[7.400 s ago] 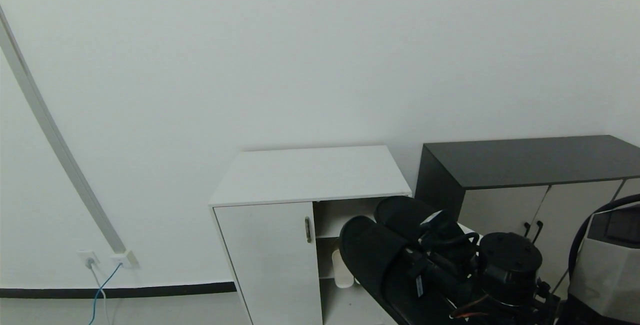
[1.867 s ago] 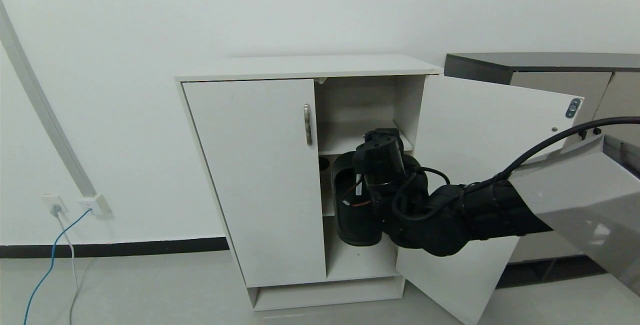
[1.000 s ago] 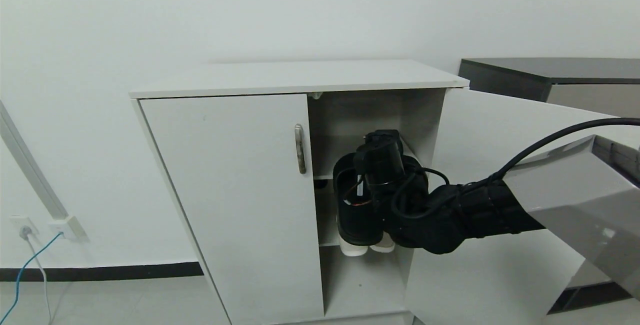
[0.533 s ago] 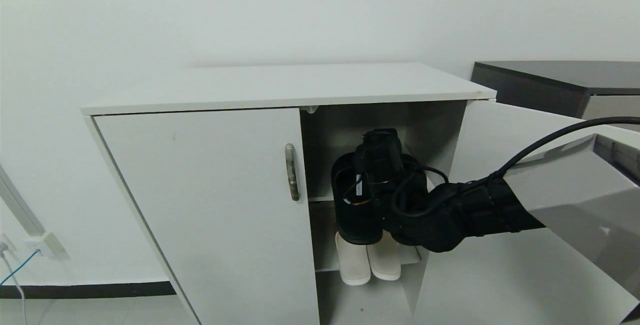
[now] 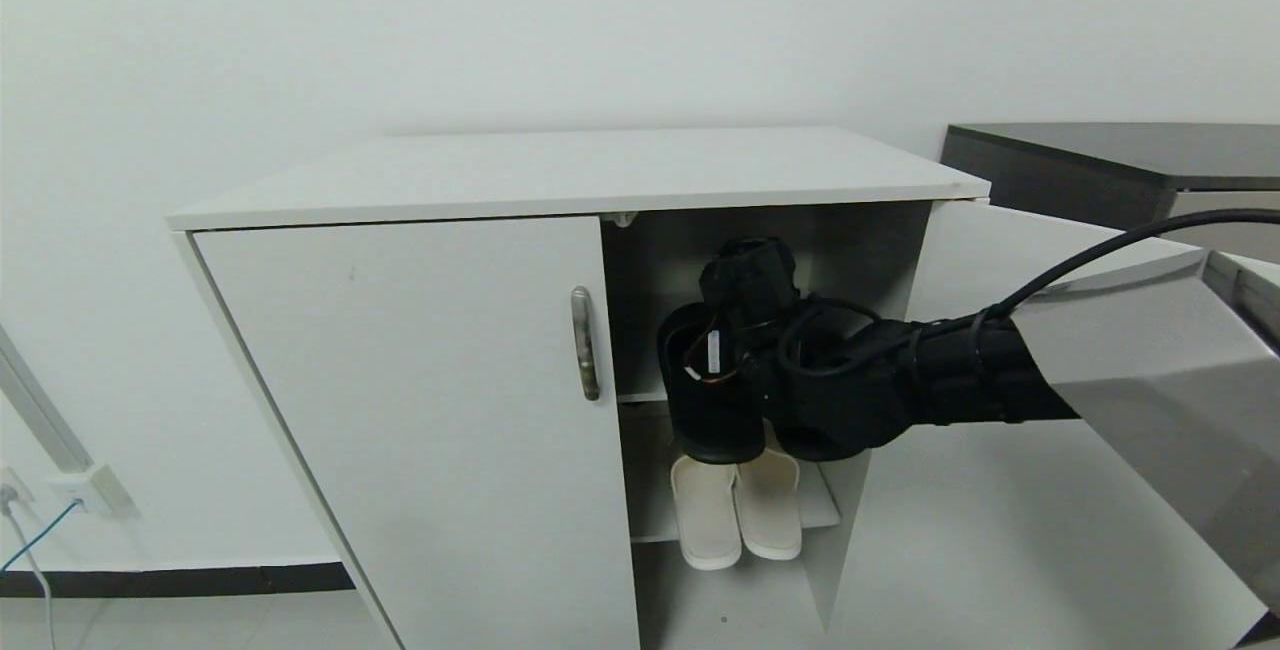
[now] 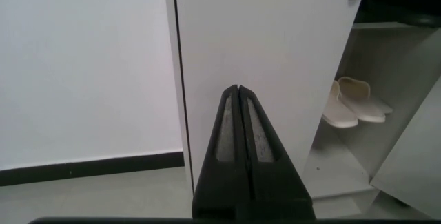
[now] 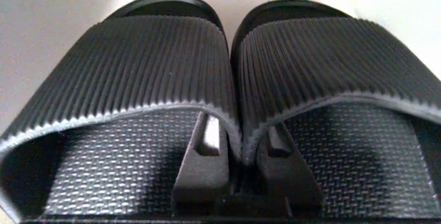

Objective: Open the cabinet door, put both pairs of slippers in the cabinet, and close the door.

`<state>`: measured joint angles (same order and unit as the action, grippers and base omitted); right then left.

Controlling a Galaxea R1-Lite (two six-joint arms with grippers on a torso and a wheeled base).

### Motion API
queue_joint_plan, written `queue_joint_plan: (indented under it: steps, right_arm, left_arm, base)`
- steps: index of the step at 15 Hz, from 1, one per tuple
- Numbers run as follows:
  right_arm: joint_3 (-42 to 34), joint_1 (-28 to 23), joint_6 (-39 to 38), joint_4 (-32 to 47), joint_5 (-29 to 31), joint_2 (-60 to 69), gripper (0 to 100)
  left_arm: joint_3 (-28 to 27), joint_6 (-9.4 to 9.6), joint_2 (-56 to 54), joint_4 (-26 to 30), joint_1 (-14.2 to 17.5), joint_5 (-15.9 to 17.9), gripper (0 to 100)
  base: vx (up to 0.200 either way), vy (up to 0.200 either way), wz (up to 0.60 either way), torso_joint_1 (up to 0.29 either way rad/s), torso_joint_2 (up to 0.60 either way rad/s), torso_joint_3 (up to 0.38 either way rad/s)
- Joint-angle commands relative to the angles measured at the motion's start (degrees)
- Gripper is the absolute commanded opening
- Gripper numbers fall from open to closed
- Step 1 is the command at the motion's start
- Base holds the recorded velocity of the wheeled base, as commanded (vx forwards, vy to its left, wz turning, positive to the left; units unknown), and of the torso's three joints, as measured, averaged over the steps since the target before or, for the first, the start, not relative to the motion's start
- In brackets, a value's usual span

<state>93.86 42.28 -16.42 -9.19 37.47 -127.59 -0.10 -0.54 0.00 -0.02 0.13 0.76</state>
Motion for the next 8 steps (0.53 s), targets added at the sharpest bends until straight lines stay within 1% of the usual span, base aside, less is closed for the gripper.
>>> queue_joint_plan:
  steps: [1, 2, 4, 8]
  right_arm:
    - [5.20, -1.41, -0.10, 1.98, -0.03, -3.02, 0]
    - [8.45, -2.11, -0.01, 2.25, -0.03, -4.95, 0]
    - [10.91, -2.64, -0.01, 2.25, 0.06, -6.36, 0]
    - [12.40, -3.52, 0.51, 2.34, -0.56, -7.68, 0]
  left_arm:
    - [0.01, 0.01, 0.00, 0.02, 0.04, 0.04, 0]
    - [0.01, -0.08, 0.00, -0.06, 0.04, 0.04, 0]
    - [0.01, -0.08, 0.00, -0.06, 0.04, -0.05, 0]
    - [0.01, -0.08, 0.00, 0.02, 0.04, -0.05, 0]
  base:
    - [0.000, 0.000, 0.00, 0.000, 0.00, 0.000]
    - [0.000, 0.000, 0.00, 0.000, 0.00, 0.000]
    - [0.000, 0.000, 0.00, 0.000, 0.00, 0.000]
    - [0.000, 0.000, 0.00, 0.000, 0.00, 0.000]
